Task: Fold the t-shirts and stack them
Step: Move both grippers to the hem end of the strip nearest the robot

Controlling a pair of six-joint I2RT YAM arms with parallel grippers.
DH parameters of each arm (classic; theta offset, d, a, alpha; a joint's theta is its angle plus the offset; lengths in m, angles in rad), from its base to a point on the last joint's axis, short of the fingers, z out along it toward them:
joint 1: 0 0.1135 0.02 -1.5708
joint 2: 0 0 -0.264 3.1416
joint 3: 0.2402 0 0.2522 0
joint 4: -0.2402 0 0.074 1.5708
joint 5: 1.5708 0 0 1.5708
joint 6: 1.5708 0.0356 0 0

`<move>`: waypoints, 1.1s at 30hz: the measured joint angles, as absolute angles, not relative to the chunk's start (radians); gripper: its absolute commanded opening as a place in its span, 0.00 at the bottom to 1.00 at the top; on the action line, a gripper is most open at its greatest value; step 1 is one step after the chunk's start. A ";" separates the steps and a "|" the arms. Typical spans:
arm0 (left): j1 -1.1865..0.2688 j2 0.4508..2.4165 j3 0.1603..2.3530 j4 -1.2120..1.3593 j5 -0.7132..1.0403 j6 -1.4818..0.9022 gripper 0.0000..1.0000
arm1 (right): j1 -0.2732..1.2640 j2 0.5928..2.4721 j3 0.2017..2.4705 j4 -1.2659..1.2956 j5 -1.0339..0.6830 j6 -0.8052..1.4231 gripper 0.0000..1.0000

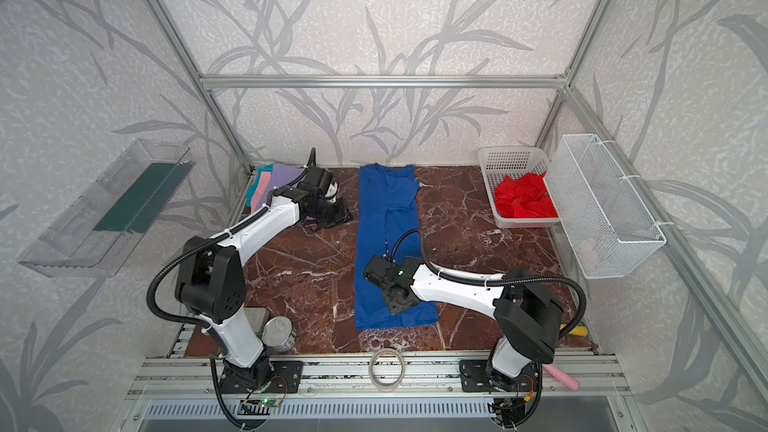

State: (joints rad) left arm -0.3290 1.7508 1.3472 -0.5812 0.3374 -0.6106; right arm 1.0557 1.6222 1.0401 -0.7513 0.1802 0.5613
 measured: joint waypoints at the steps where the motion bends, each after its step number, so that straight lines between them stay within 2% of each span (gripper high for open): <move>1: -0.333 1.726 1.287 -0.570 0.335 -0.619 0.15 | 1.065 1.629 1.028 -0.742 0.169 0.571 0.25; 6: -0.371 1.618 1.065 -0.515 0.344 -0.658 0.14 | 1.068 1.637 0.965 -0.670 0.097 0.603 0.24; 9: -0.412 1.589 0.971 -0.455 0.365 -0.696 0.23 | 1.068 1.637 0.928 -0.593 0.032 0.631 0.24; 13: -0.458 1.610 0.945 -0.410 0.379 -0.731 0.26 | 1.068 1.602 0.859 -0.500 -0.030 0.674 0.24; 20: -0.505 1.652 0.965 -0.334 0.390 -0.764 0.16 | 1.063 1.528 0.799 -0.413 -0.093 0.746 0.22; 23: -0.523 1.682 0.967 -0.295 0.395 -0.781 0.13 | 1.048 1.524 0.773 -0.358 -0.138 0.780 0.29; 29: -0.538 1.739 0.945 -0.219 0.395 -0.814 0.10 | 0.976 1.516 0.714 -0.258 -0.216 0.850 0.37; 33: -0.541 1.776 0.928 -0.173 0.414 -0.833 0.09 | 0.956 1.510 0.705 -0.236 -0.222 0.871 0.35</move>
State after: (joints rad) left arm -0.5411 1.7760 0.9283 -0.1726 0.4141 -0.8326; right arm 0.9562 1.5101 0.7052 -0.2363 -0.2222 0.8711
